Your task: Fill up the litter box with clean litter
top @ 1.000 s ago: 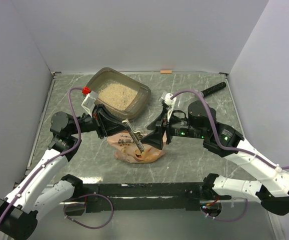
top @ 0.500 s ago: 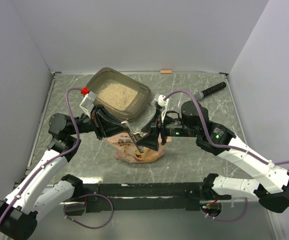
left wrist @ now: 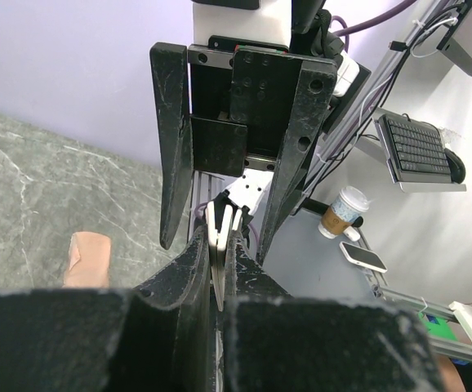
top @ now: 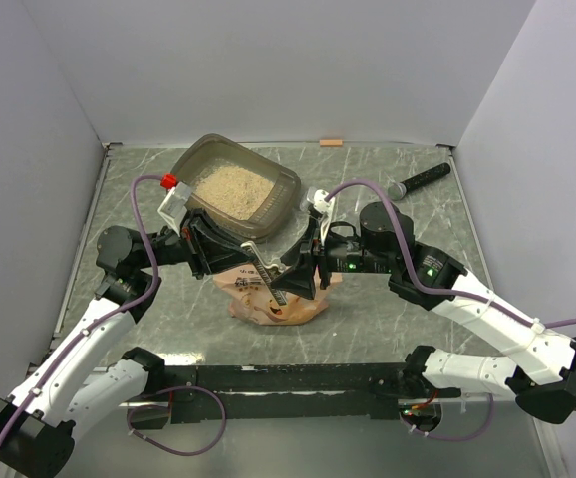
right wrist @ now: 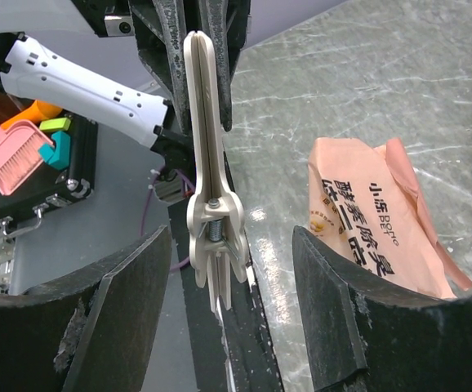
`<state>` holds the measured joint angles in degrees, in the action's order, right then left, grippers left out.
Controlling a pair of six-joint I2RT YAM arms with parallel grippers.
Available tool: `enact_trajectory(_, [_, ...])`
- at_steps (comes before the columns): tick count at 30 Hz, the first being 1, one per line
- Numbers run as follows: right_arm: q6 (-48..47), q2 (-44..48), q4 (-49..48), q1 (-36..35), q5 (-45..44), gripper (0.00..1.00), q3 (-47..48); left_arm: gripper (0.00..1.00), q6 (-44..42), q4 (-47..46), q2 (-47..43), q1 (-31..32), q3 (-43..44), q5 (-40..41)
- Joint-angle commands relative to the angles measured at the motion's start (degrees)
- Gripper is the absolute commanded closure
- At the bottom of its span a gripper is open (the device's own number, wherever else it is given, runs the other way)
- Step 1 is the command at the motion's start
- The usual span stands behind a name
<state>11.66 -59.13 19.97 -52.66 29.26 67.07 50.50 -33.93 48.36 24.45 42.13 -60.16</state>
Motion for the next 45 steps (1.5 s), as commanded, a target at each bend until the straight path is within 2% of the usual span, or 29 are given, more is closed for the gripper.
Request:
enact_trajectory(1, [-0.7,0.7,-3.4,-0.6,0.5,0.33,0.1,0.98,0.5,-3.1,-0.5,-0.1,1.2,-0.7])
enact_trajectory(21, [-2.0,2.2,-2.6,-0.8,-1.0,0.35,0.4,0.98,0.8,-3.7,0.3,-0.1,1.0,-0.8])
enact_trajectory(22, [-2.0,2.3,-2.5,-0.7,-1.0,0.38,0.4,0.98,0.8,-3.7,0.3,-0.1,0.9,-0.9])
enact_trajectory(23, [-2.1,2.3,-2.4,-0.8,-0.9,0.47,0.4,0.98,0.7,-3.8,0.4,-0.1,0.9,-0.8])
enact_trajectory(24, [-2.3,2.3,-2.2,-0.9,-1.0,0.86,0.6,0.96,0.7,-3.7,0.3,-0.1,0.9,-0.8])
enact_trajectory(25, [-2.4,2.4,-1.9,-0.9,-1.6,1.00,0.9,0.95,0.7,-3.7,0.3,-0.1,0.8,-1.0])
enact_trajectory(26, [-2.6,2.7,-2.1,-0.9,-1.5,1.00,0.7,0.93,0.7,-3.8,0.2,-0.1,0.7,-0.9])
enact_trajectory(28, [-3.0,2.9,-1.9,-1.2,-2.4,1.00,0.5,0.82,1.0,-4.1,0.2,-0.1,0.5,-0.9])
enact_trajectory(29, [-3.1,3.1,-1.9,-1.6,-4.7,1.00,0.4,0.70,0.9,-4.2,0.2,-0.1,0.6,-1.1])
enact_trajectory(32, [-3.5,4.1,-1.9,-1.7,-6.8,1.00,0.1,0.46,-0.3,-3.5,0.0,-0.1,0.7,-2.3])
enact_trajectory(35, [-4.3,5.5,-0.8,-1.7,-8.6,1.00,0.3,0.32,-6.7,4.4,-0.5,-0.1,1.7,-2.4])
enact_trajectory(37, [-5.3,6.0,1.8,-1.7,-10.6,1.00,1.3,0.29,-10.3,8.5,-0.7,-0.1,2.0,-2.3])
enact_trajectory(41, [-8.3,6.7,8.7,-1.6,-15.9,1.00,4.7,0.28,-26.3,26.3,-0.4,-0.1,3.4,-0.1])
enact_trajectory(45, [-11.2,7.5,14.0,-1.6,-19.9,1.00,6.0,0.28,-35.2,33.7,0.6,-0.1,3.2,4.0])
